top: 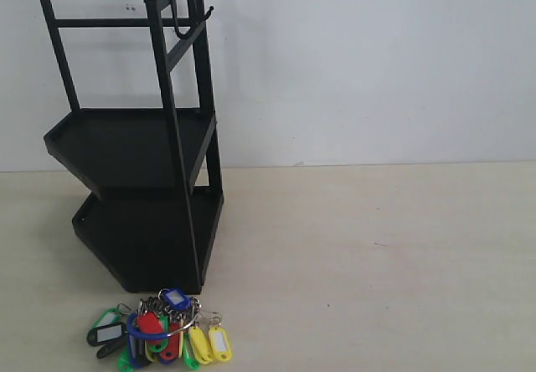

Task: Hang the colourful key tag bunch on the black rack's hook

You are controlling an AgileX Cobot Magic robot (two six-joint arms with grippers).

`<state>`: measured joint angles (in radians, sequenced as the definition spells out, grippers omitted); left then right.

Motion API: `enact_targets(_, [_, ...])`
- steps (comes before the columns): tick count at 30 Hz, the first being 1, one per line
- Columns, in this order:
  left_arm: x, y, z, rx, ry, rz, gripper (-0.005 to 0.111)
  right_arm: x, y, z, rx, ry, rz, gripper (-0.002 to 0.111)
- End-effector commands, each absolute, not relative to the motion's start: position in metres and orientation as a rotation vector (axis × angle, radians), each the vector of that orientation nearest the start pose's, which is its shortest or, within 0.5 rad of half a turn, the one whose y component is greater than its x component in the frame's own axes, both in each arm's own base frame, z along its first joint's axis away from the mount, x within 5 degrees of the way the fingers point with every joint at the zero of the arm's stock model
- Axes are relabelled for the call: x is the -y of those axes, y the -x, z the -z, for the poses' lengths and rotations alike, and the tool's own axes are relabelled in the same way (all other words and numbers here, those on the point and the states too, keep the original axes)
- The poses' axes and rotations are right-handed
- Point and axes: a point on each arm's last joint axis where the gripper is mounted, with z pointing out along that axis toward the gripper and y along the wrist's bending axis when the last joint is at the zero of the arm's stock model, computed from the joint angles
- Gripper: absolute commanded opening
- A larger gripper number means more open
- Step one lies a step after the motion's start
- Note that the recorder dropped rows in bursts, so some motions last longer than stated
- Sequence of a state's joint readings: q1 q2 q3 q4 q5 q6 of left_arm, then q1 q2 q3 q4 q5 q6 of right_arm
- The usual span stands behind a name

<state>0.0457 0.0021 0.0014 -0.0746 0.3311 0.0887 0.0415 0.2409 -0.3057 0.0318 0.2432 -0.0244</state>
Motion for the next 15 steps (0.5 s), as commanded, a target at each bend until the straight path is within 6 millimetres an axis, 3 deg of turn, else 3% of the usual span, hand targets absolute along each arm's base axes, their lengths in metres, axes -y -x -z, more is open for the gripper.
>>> enact_targets(1, [0.000, -0.054, -0.185, -1.798, 0.026, -0.012, 0.004, -0.003, -0.070, -0.289, -1.571, 0.032, -0.037, 0.000])
enact_targets(6, [0.000, -0.054, -0.185, -1.798, 0.026, -0.012, 0.004, -0.003, -0.078, -0.290, -1.576, 0.051, -0.017, 0.000])
enact_targets(11, [0.000, -0.054, -0.185, -1.798, 0.026, -0.012, 0.004, -0.005, -0.106, -0.288, -1.845, 0.089, 0.001, 0.000])
enact_targets(15, [0.000, -0.054, -0.185, -1.798, 0.026, -0.012, 0.004, -0.008, -0.138, -0.295, -2.021, 0.268, 0.089, 0.000])
